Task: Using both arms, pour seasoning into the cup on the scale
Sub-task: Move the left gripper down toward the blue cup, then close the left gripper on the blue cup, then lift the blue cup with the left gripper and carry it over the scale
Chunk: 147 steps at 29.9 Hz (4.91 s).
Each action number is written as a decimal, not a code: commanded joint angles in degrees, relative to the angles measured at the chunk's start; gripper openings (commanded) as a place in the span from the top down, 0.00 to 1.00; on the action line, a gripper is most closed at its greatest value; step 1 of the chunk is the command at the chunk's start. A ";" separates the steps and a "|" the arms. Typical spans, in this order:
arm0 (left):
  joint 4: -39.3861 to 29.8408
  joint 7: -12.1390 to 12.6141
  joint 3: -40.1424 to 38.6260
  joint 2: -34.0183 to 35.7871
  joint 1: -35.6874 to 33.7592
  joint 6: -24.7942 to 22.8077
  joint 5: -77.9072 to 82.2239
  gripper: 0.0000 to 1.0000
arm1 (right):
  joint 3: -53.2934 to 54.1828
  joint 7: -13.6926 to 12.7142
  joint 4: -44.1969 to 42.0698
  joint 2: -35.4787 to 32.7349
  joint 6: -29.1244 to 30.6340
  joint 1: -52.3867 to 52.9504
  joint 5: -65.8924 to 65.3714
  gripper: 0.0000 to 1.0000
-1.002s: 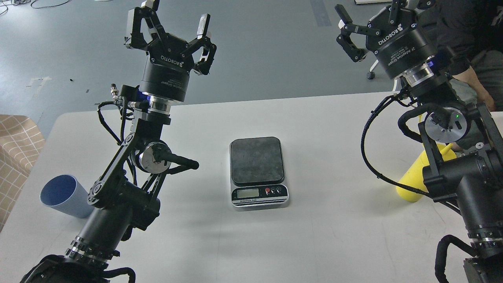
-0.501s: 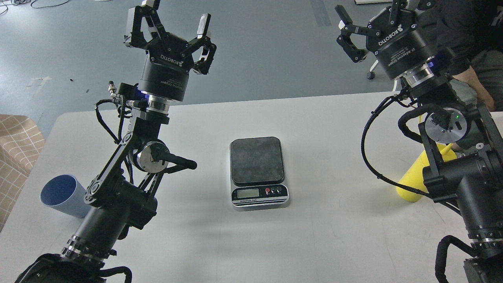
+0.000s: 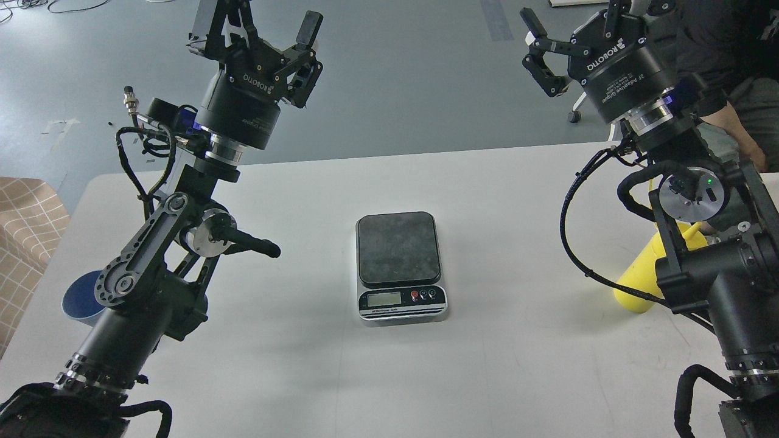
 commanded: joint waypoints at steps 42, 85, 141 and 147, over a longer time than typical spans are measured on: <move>-11.65 -0.37 15.16 62.84 9.73 2.72 19.01 0.01 | 0.31 0.26 -0.97 -0.42 0.00 -0.79 0.10 0.00; 11.10 -0.37 55.08 57.14 11.14 38.68 26.41 0.01 | 0.31 0.26 -0.44 -1.22 0.00 -1.32 0.01 0.00; 10.33 -0.37 55.17 53.97 13.60 38.33 26.76 1.00 | -0.22 0.35 -0.79 -1.83 0.09 -1.76 -0.43 0.00; 6.21 -0.37 55.52 56.24 11.67 37.81 28.51 1.00 | -0.22 0.35 -0.71 -1.83 0.09 -2.02 -0.34 0.00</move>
